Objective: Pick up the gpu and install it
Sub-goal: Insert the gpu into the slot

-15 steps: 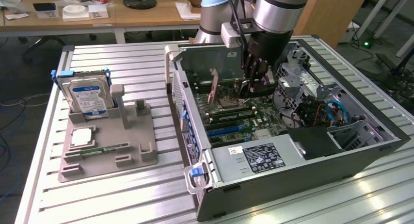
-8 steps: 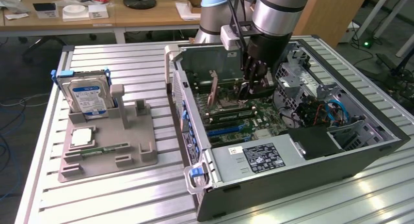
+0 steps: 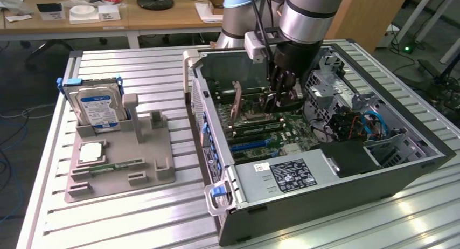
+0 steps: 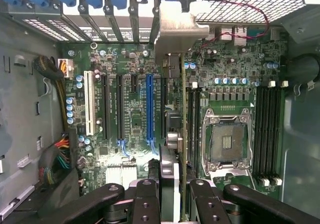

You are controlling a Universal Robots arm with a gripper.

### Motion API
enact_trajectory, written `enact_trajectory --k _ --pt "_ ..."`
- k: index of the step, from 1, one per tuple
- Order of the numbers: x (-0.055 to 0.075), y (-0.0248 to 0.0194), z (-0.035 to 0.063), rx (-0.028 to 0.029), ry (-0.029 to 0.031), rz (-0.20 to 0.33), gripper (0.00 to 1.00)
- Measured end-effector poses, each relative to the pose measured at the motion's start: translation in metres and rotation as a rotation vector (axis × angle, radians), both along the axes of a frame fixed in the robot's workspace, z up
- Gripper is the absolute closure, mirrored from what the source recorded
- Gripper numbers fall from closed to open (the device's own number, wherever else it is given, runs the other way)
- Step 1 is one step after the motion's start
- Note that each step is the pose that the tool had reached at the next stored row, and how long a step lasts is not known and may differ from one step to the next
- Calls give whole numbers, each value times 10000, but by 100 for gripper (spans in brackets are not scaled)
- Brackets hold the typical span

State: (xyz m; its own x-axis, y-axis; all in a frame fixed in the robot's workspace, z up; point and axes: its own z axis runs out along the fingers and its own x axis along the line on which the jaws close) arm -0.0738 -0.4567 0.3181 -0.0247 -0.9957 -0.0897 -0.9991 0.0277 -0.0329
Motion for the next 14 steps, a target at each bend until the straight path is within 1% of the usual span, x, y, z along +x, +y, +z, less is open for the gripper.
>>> enact_trajectory --k 5,14 --pt "0 -37 -21 1 -1 1 72" --pt "-4 -41 -39 0 -1 1 72"
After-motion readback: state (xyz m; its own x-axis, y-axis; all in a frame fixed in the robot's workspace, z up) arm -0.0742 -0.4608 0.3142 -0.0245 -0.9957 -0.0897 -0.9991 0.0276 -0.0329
